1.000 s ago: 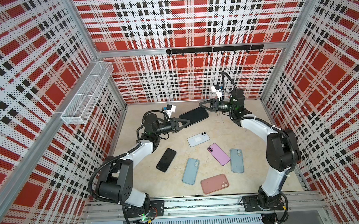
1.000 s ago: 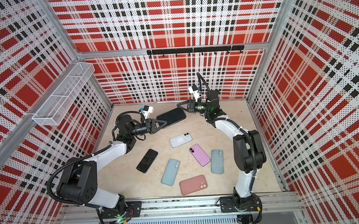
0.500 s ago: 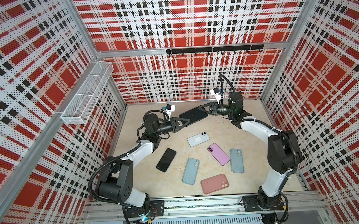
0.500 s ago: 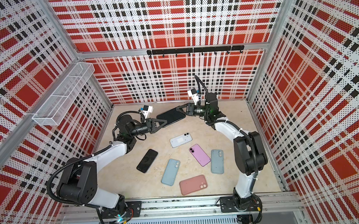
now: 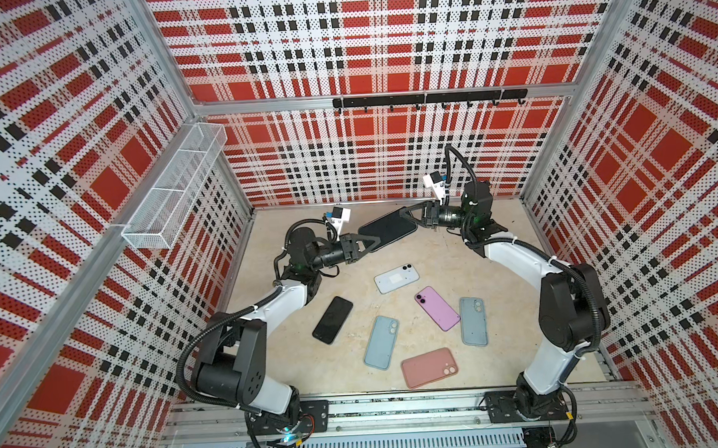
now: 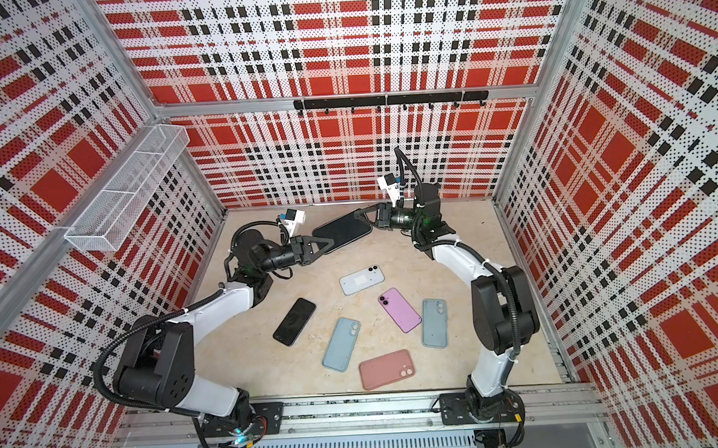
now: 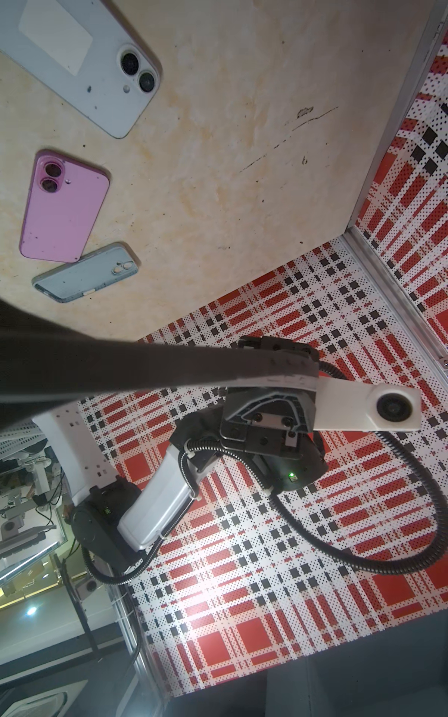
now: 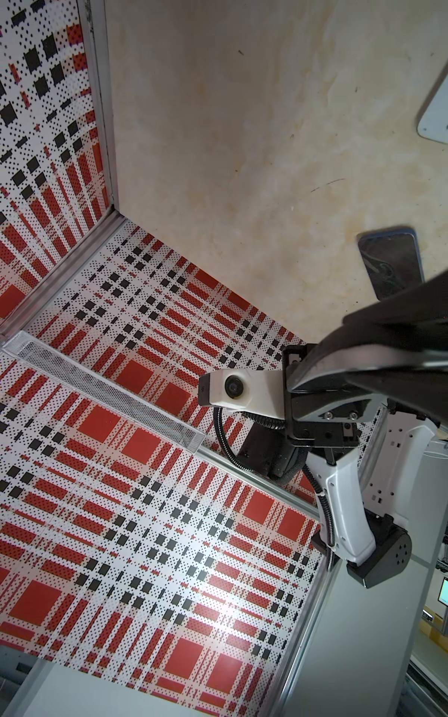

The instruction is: Put the phone into the phone case

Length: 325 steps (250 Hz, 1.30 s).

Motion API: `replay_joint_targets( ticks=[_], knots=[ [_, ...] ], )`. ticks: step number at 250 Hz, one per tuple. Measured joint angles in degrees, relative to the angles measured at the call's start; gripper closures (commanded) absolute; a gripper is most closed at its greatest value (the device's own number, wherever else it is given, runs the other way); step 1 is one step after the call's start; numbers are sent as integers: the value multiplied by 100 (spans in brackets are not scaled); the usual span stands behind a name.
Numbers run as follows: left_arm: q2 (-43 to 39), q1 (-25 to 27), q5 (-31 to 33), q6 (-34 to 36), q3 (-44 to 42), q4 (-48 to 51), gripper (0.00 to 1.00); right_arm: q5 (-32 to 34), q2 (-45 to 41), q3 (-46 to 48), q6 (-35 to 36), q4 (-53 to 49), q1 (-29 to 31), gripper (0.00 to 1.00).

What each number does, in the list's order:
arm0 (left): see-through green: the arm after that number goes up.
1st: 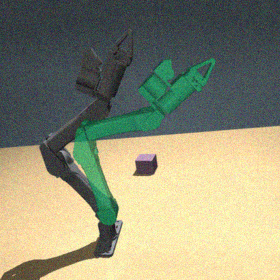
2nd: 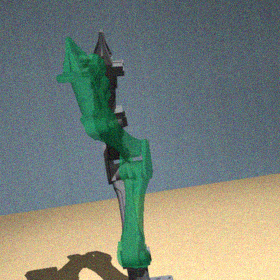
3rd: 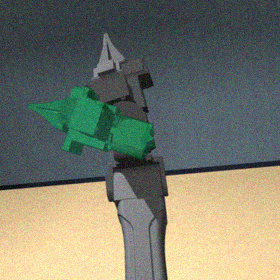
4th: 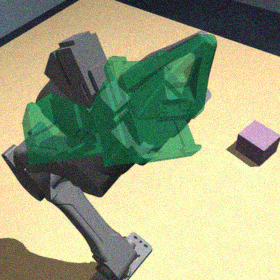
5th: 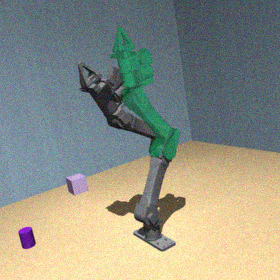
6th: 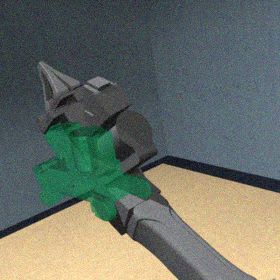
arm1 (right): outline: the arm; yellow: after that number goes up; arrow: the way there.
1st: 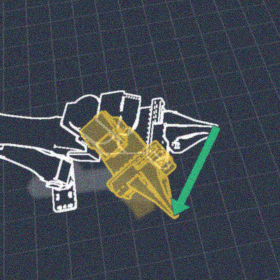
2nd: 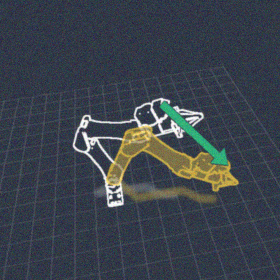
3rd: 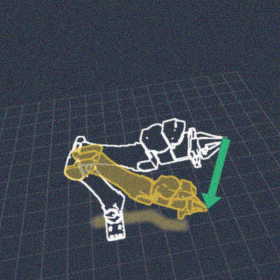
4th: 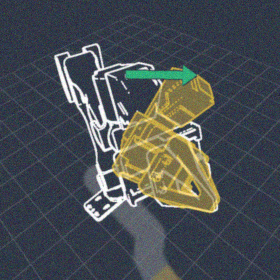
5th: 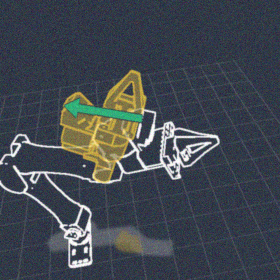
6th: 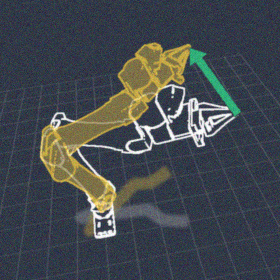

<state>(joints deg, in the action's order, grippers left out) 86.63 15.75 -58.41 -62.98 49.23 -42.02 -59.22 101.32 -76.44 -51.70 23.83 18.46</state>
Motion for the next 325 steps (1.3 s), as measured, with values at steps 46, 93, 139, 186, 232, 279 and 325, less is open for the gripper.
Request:
replay_joint_targets(
  ticks=[46, 93, 139, 186, 232, 279, 325],
  knots=[
    [-4, 46, 236, -201, 0, -216, 100, 109, 0, 173, 9, 247, 22, 65],
    [87, 55, 619, -627, 0, -785, 100, 116, -4, 400, -219, 887, 48, 72],
    [468, 173, 717, -975, 2, -1408, 100, 164, -7, 520, -461, 1158, 22, 81],
    [562, 208, 756, -1025, 2, -1705, 97, 142, -2, 487, -855, 1355, -15, 94],
    [546, 221, 778, -927, 2, -1600, 67, 151, -2, 455, -970, 1453, -13, 100],
    [317, 234, 741, -645, 2, -1095, 60, 232, -2, 457, -1032, 1558, -46, 100],
    [221, 225, 699, -503, 0, -822, 63, 293, -2, 457, -1088, 1663, -92, 100]
  ],
)
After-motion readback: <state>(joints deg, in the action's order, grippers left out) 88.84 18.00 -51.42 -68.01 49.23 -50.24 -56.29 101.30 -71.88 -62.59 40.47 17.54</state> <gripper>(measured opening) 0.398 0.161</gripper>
